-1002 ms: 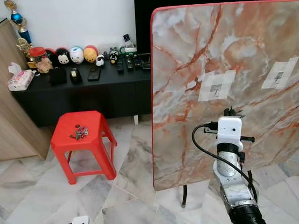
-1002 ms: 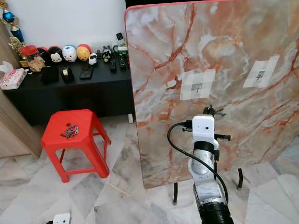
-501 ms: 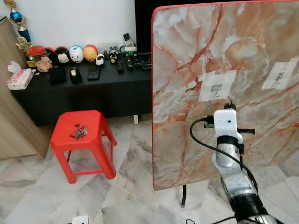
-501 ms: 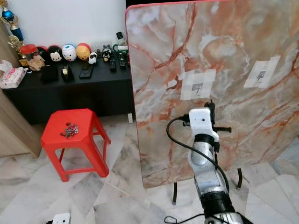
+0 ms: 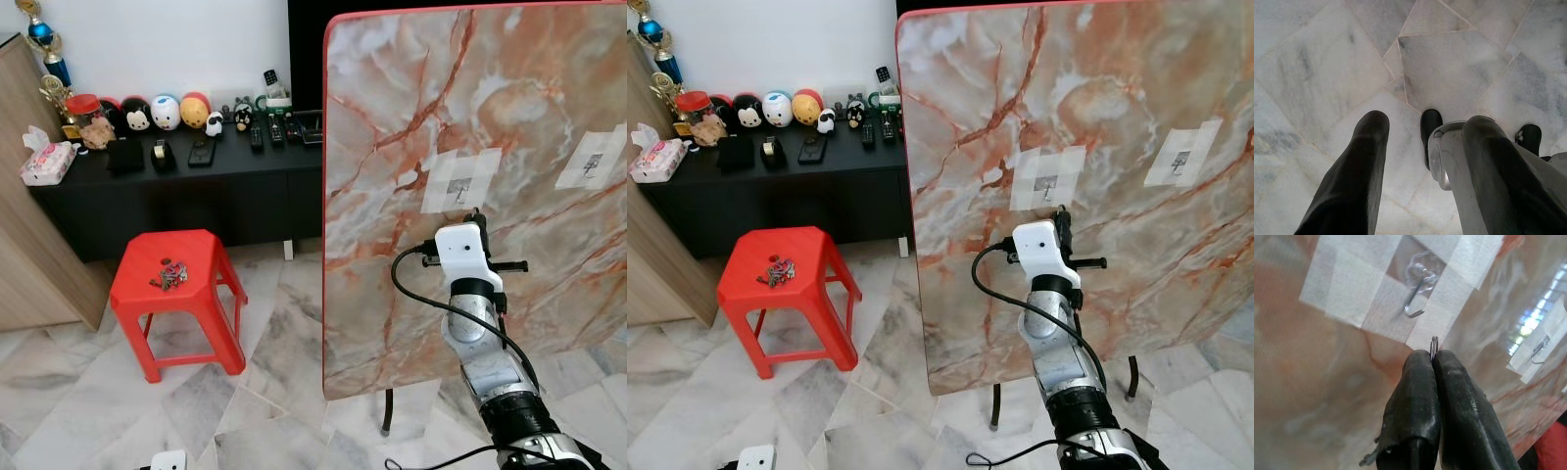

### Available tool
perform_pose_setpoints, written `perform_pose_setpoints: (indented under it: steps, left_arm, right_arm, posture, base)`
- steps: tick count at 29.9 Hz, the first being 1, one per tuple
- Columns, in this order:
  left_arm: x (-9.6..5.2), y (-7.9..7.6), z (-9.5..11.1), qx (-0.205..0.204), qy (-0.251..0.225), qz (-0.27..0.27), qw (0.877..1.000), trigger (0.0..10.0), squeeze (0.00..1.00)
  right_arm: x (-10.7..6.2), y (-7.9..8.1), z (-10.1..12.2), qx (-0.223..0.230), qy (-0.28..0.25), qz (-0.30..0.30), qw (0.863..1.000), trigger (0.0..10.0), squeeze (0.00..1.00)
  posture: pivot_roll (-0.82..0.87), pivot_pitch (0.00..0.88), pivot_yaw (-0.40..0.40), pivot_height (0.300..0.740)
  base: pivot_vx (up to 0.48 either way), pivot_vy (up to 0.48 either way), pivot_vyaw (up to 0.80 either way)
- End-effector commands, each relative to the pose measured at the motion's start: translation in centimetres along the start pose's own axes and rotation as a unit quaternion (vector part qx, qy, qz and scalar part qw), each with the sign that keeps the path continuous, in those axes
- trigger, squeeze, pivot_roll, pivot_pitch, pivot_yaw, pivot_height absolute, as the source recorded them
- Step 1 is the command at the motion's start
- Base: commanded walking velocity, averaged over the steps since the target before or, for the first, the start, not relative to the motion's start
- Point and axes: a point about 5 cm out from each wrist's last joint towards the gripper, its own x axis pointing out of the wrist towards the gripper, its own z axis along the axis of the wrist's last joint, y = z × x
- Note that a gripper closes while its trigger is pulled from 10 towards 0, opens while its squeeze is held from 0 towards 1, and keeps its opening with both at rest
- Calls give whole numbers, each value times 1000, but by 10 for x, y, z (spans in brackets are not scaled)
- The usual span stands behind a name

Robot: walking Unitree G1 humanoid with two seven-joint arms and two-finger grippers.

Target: Hang keys on a hook

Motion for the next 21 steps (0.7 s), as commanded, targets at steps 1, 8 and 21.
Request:
perform_pose_setpoints:
  steps: [1, 8, 21]
  left_arm:
    - [0, 1, -1, 1, 4, 4, 1000, 10000, 0]
    - [0, 1, 0, -1, 4, 6, 1000, 10000, 0]
    - [1, -2, 1, -4, 2, 4, 1000, 10000, 0]
  right_arm:
    - [6, -2, 8, -11, -17, -3, 1000, 10000, 0]
    - [8, -3, 9, -14, -20, -7, 1000, 10000, 0]
    - [10, -1, 16, -25, -41, -6, 999, 10000, 0]
  posture:
    - [-92, 0, -16, 740]
    - [-85, 0, -20, 740]
    - [-84, 0, -24, 740]
  base:
    - [0, 0, 0]
    - [0, 0, 0]
    - [0, 0, 0]
